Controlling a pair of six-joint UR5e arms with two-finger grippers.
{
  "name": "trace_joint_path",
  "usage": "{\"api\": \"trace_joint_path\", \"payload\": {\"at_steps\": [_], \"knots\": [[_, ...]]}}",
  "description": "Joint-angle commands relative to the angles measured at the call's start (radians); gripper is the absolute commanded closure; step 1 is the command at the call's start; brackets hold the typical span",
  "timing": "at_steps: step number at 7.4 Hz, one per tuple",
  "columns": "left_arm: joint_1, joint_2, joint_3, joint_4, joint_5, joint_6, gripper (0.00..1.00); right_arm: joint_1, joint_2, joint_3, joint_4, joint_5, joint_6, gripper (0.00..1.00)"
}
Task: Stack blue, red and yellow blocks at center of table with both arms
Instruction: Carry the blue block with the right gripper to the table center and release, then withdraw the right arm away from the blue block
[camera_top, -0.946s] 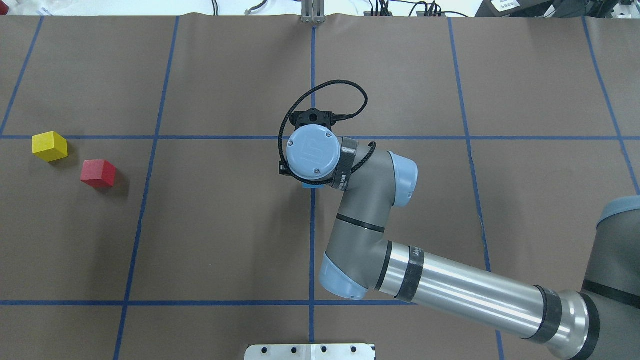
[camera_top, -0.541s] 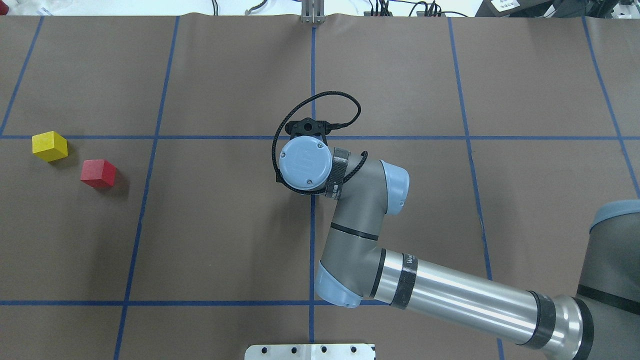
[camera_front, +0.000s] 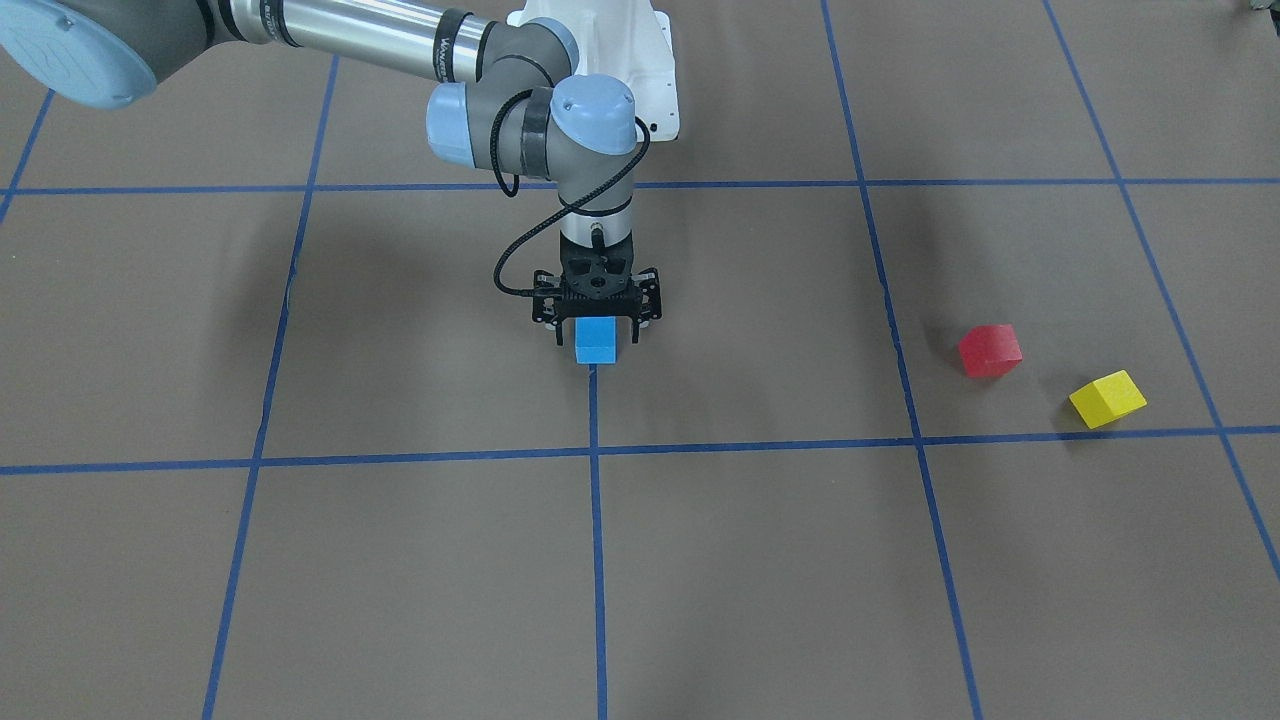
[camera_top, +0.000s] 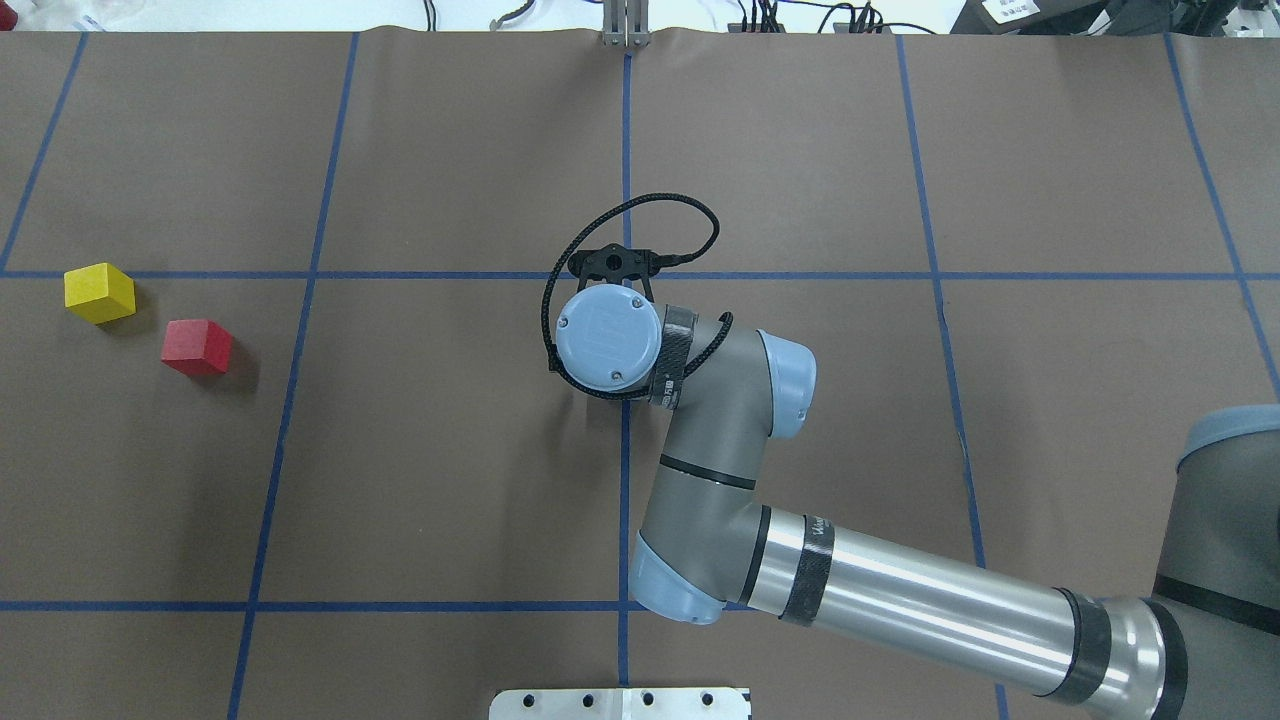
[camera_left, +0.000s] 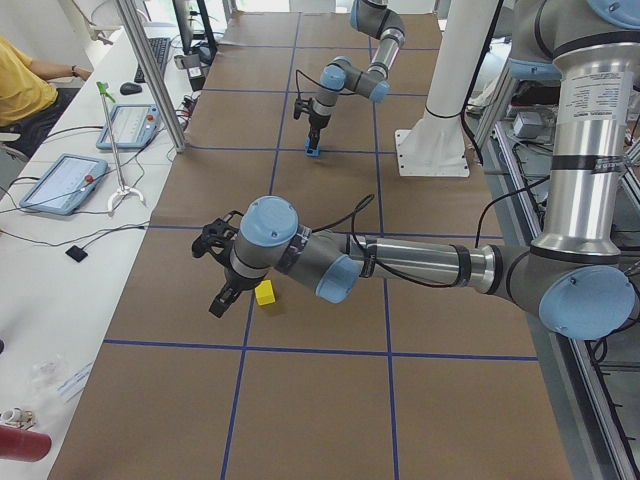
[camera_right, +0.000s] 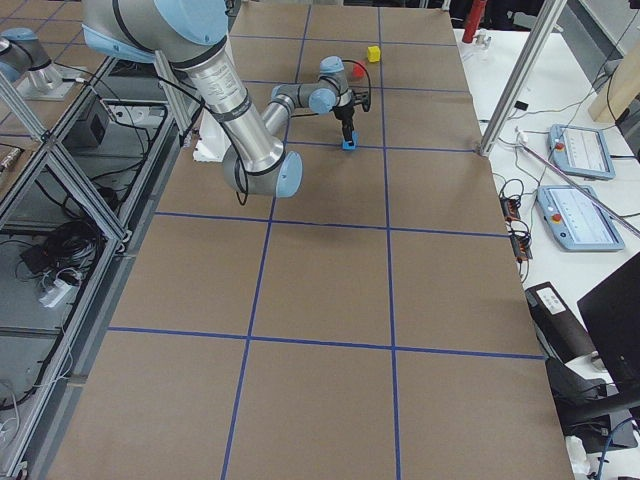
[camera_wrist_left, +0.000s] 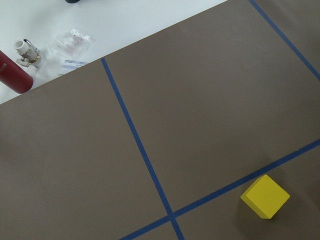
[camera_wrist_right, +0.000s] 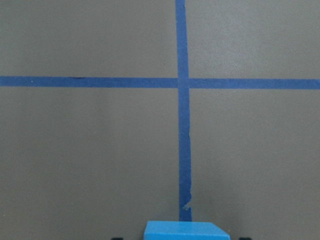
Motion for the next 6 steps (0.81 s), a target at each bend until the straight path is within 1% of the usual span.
{"api": "trace_joint_path", "payload": {"at_steps": [1,3,4,5,6], "knots": [[-0.003,0.0,-0.003,0.0,0.0,0.0,0.0,0.079,0.004,0.054,-0.024,0.021,-0.017,0.0],[0.002,0.012,-0.02,-0.008,0.0,-0.005,0.0,0.277,-0.009,0.118,-0.061,0.209,-0.085,0.0],[0.018,0.008,-0.032,-0.006,-0.012,-0.053,0.0,0.392,-0.034,0.143,-0.077,0.286,-0.156,0.0],[0.082,0.006,-0.075,-0.005,-0.023,-0.244,0.0,0.484,-0.11,0.178,-0.081,0.36,-0.276,0.0],[0.165,0.011,-0.127,-0.018,-0.011,-0.476,0.0,0.593,-0.208,0.236,-0.081,0.399,-0.453,0.0]]}}
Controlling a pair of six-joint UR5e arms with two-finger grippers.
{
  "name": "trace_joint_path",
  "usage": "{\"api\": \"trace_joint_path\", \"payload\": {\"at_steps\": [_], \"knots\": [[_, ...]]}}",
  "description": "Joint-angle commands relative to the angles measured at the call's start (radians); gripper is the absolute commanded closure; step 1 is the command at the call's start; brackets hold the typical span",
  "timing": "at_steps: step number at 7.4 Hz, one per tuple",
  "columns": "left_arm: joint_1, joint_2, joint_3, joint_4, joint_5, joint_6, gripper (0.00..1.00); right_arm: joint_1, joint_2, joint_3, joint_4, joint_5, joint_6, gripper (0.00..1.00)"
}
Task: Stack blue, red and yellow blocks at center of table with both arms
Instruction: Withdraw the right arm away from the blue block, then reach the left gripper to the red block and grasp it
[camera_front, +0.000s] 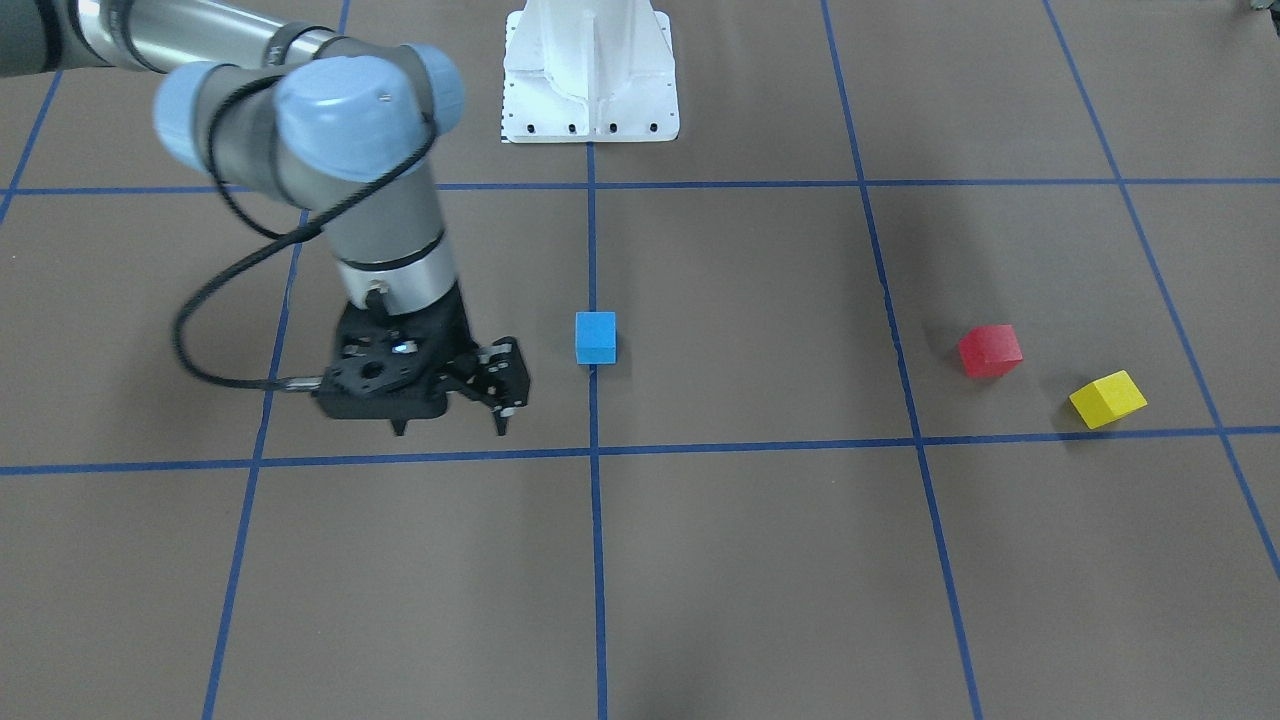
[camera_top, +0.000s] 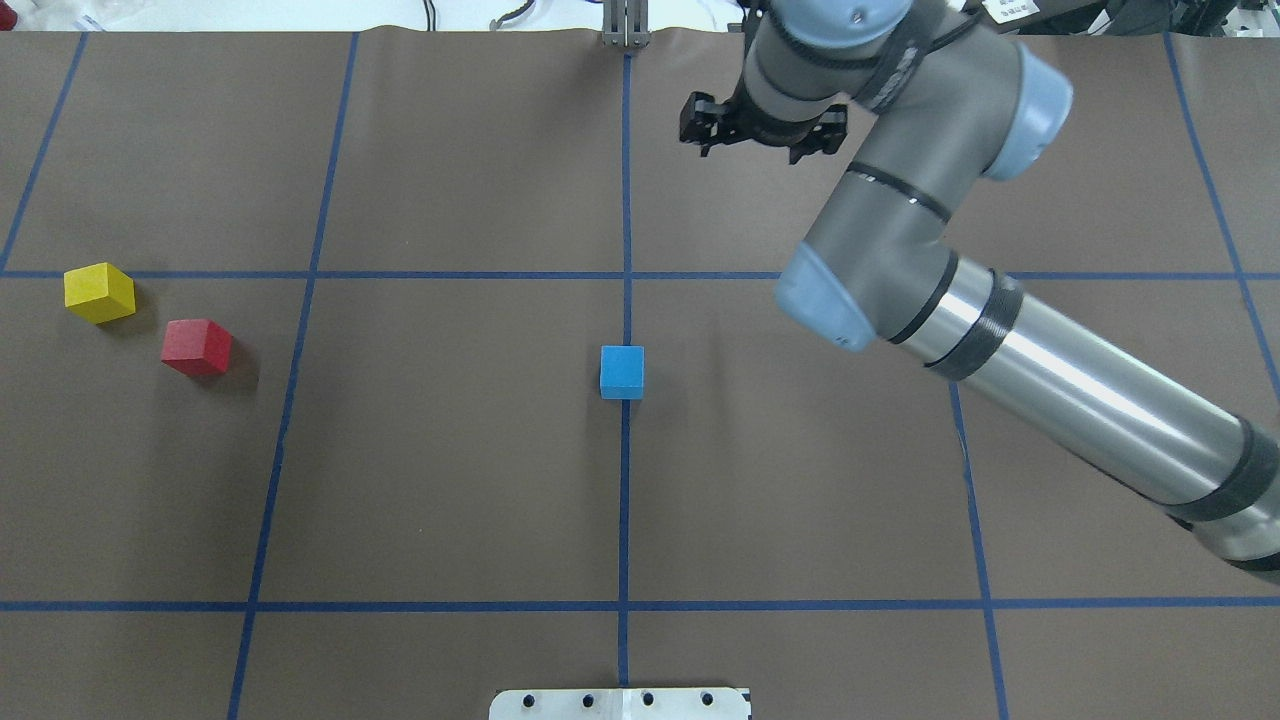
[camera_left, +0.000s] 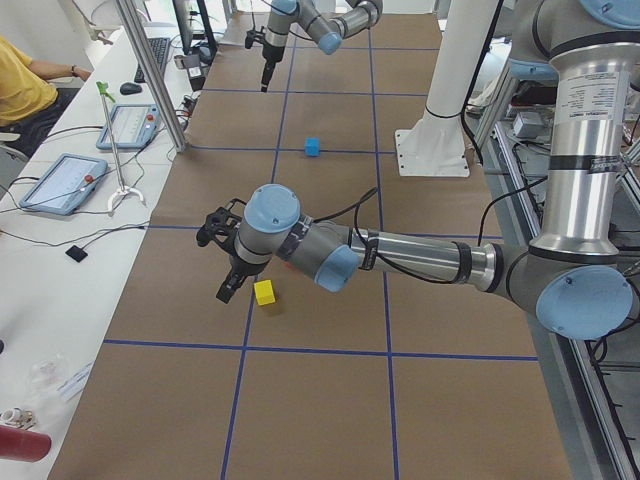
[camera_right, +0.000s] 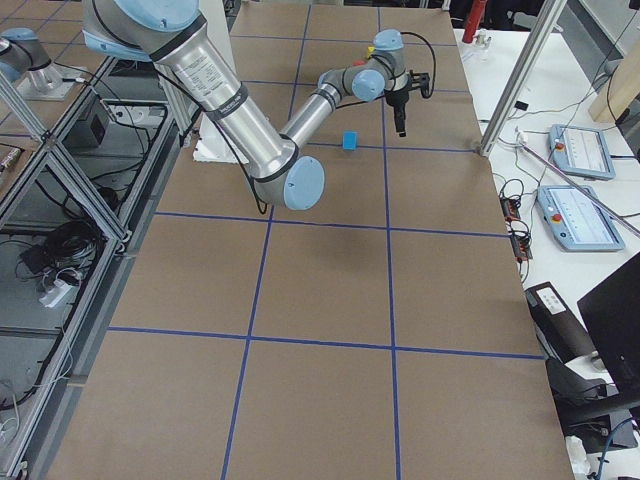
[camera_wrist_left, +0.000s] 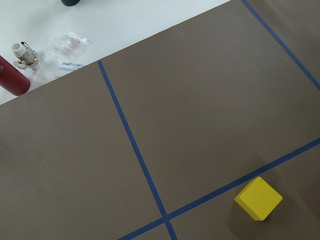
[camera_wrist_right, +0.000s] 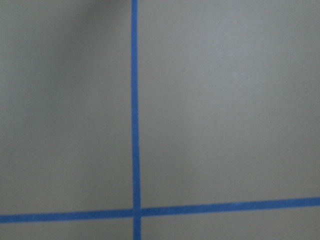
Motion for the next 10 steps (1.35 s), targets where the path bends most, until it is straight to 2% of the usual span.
{"api": "trace_joint_path", "payload": {"at_steps": [1,2,3,4,5,7,10], "knots": [[0.159,0.004,-0.067,-0.045,0.007,-0.4,0.0,0.267,-0.19,0.076,-0.005,0.191,-0.371,0.0],[0.254,0.009,-0.08,-0.07,0.078,-0.499,0.0,0.395,-0.274,0.075,-0.005,0.268,-0.605,0.0],[0.367,0.013,-0.087,-0.074,0.153,-0.58,0.0,0.492,-0.348,0.066,-0.003,0.307,-0.802,0.0],[0.484,0.013,-0.089,-0.076,0.27,-0.611,0.0,0.578,-0.415,0.05,-0.002,0.385,-0.96,0.0],[0.583,0.015,-0.086,-0.076,0.342,-0.637,0.0,0.632,-0.478,0.05,0.004,0.451,-1.065,0.0],[0.719,0.0,-0.063,-0.078,0.418,-0.697,0.0,0.65,-0.511,0.05,0.006,0.456,-1.098,0.0],[0.738,-0.039,0.021,-0.081,0.426,-0.687,0.0,0.648,-0.509,0.05,0.007,0.455,-1.097,0.0]]}}
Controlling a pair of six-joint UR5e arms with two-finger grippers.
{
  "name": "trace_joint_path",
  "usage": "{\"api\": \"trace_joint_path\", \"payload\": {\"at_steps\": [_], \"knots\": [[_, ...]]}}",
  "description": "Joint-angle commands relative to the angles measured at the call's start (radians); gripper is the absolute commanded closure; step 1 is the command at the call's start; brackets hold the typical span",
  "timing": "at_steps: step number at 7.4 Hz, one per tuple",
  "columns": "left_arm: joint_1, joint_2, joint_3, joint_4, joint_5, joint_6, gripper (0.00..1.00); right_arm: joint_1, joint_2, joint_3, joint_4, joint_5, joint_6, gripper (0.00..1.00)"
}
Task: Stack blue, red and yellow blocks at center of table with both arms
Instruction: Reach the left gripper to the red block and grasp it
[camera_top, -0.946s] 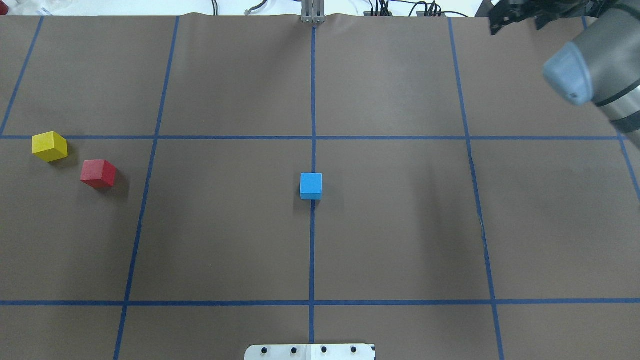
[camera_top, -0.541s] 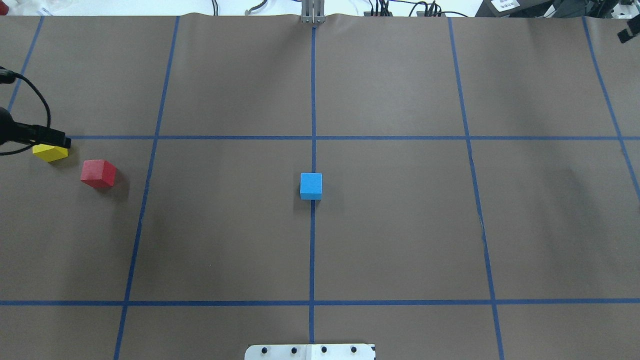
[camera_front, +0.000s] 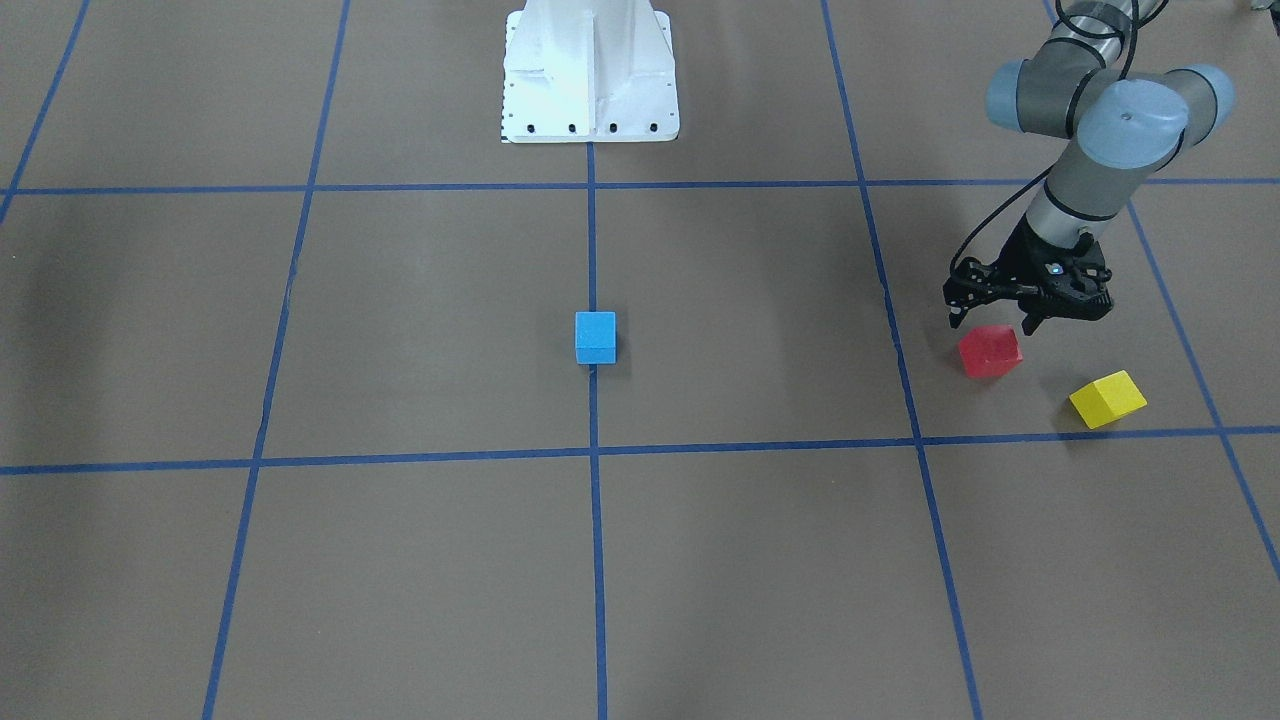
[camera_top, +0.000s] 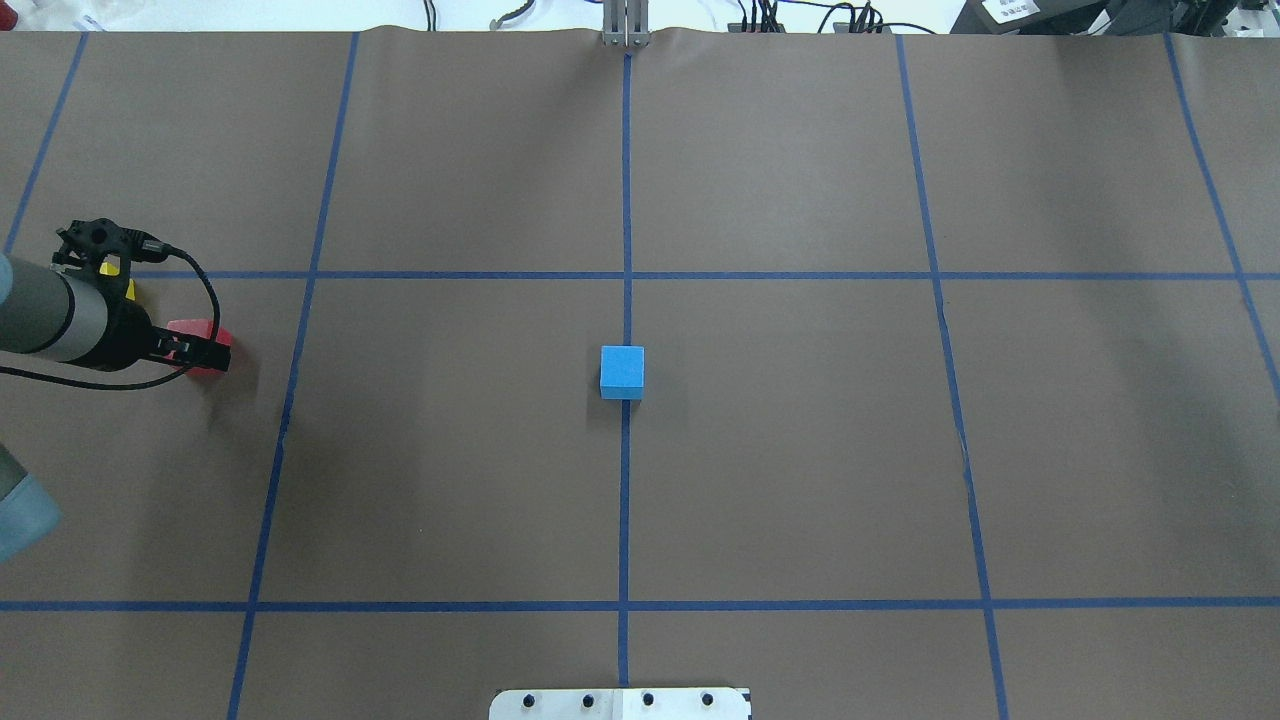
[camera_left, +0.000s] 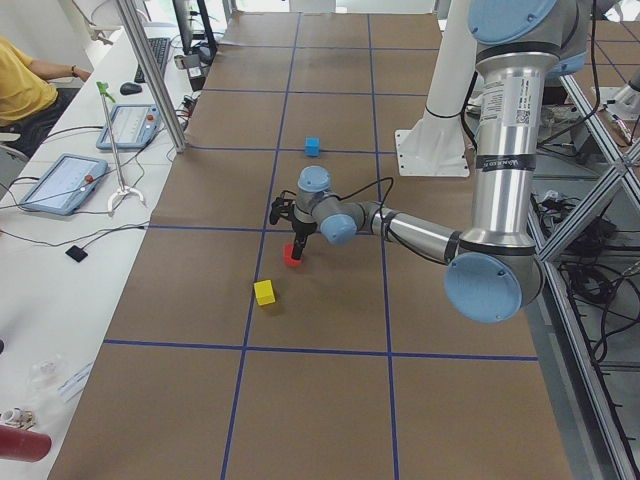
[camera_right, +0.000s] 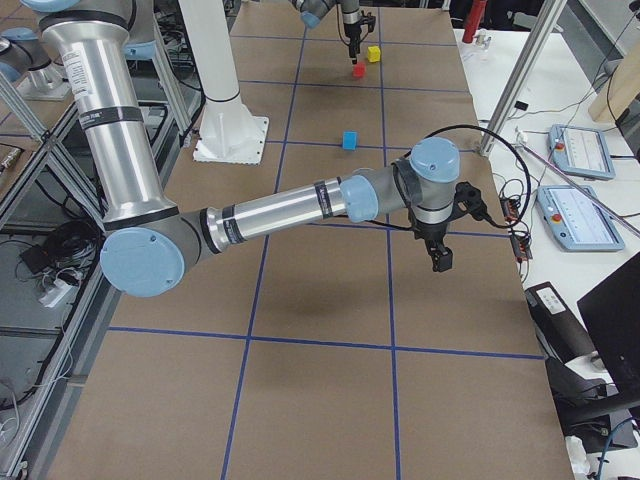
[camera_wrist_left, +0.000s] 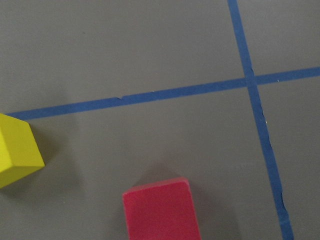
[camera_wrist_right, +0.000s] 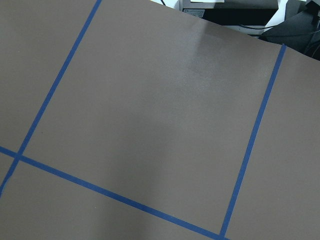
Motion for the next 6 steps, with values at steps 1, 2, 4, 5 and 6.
{"api": "trace_joint_path", "payload": {"at_steps": [1,2,4,5,6], "knots": [[0.007,-0.02,0.035,-0.001,0.003,0.009,0.0,0.001,-0.001,0.0,0.001,0.0,0.001,0.0],[0.007,-0.039,0.056,-0.001,0.003,0.009,0.0,0.0,-0.001,0.0,0.001,0.0,0.001,0.0],[0.007,-0.068,0.1,-0.015,0.003,0.009,0.23,0.0,0.002,0.0,0.002,-0.002,0.004,0.0],[0.006,-0.06,0.099,-0.018,0.001,0.02,0.73,0.0,0.002,0.001,0.002,-0.002,0.007,0.0],[0.003,-0.054,0.096,-0.016,-0.006,0.084,1.0,0.0,0.002,0.001,0.002,-0.002,0.007,0.0]]}}
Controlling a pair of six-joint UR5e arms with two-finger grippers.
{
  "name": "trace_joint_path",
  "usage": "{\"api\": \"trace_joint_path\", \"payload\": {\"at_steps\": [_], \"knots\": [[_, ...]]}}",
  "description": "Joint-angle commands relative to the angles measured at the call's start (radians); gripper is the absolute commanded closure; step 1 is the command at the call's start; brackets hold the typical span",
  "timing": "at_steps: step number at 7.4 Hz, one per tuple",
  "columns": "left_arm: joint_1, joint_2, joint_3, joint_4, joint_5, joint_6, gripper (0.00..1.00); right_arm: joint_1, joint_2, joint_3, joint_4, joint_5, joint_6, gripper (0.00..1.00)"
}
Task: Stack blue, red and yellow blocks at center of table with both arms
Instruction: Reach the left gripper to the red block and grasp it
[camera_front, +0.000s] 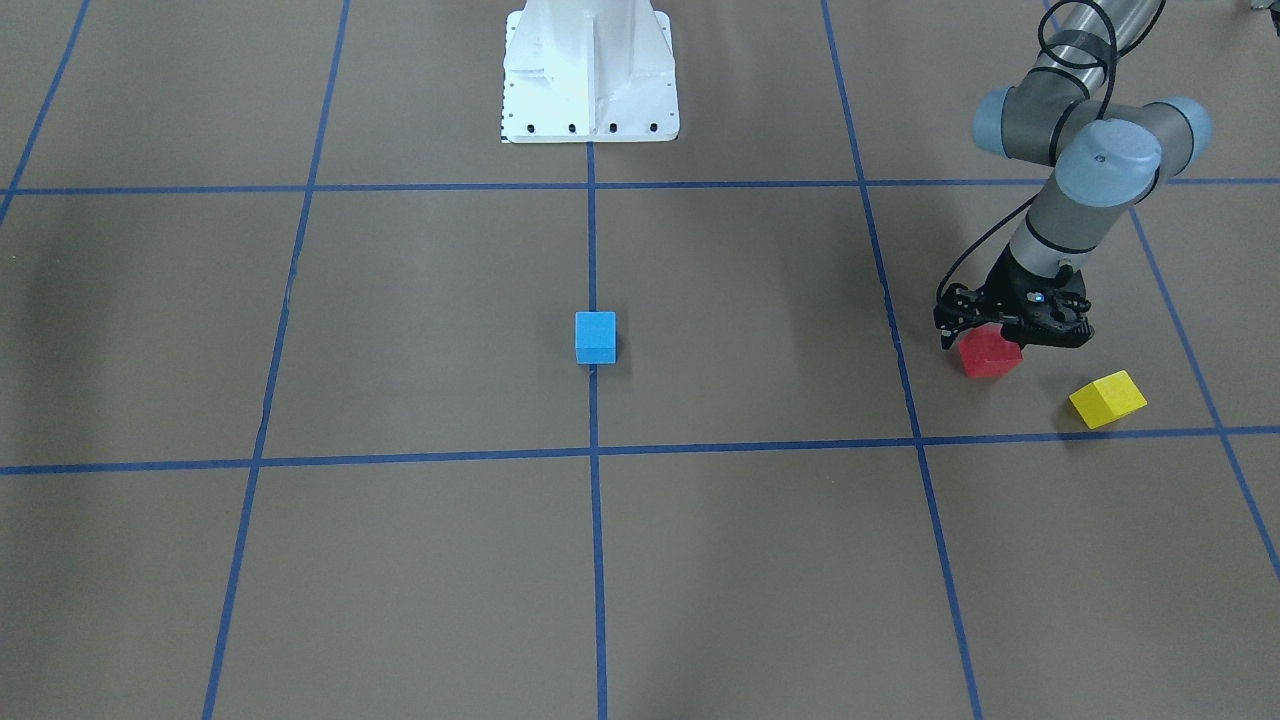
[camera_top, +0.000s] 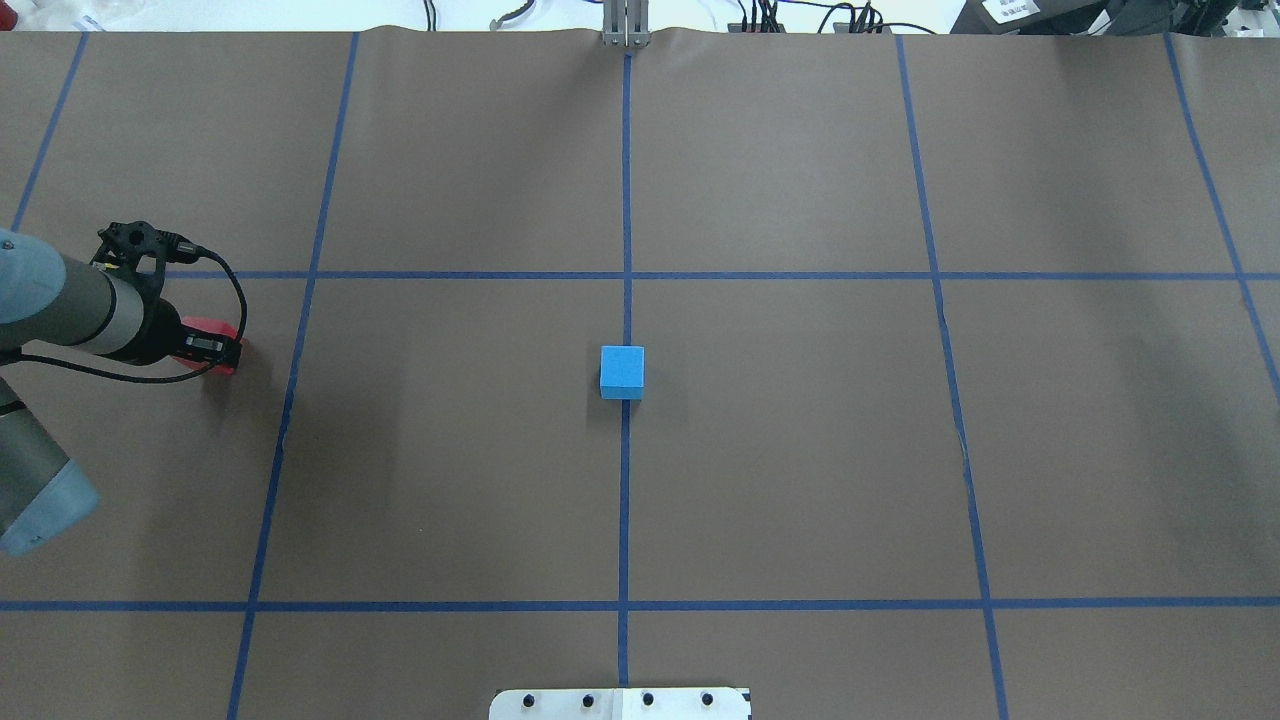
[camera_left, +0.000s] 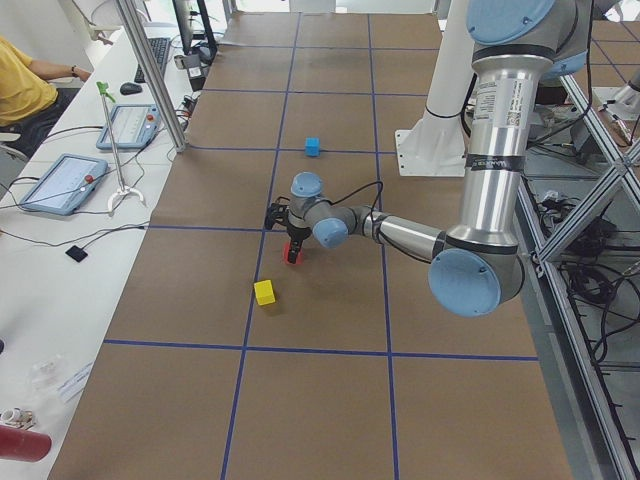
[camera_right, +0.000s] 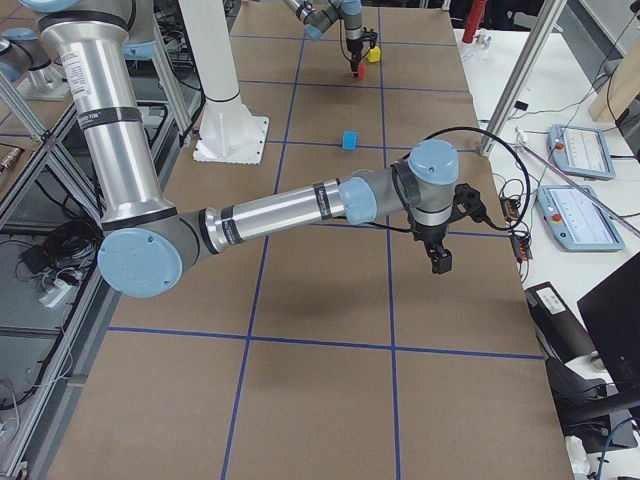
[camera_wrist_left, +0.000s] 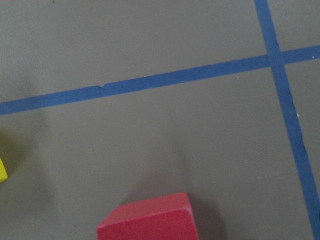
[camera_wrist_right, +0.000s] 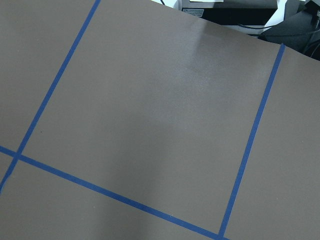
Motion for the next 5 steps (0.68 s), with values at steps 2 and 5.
{"api": "trace_joint_path", "payload": {"at_steps": [2,5], "knots": [[-0.026,-0.01,-0.053,0.058,-0.048,0.071,1.0,0.001,-0.001,-0.001,-0.001,0.0,0.005,0.0],[-0.05,-0.354,-0.091,0.461,-0.085,0.069,1.0,0.001,-0.021,-0.016,-0.009,-0.005,0.006,0.0]]}}
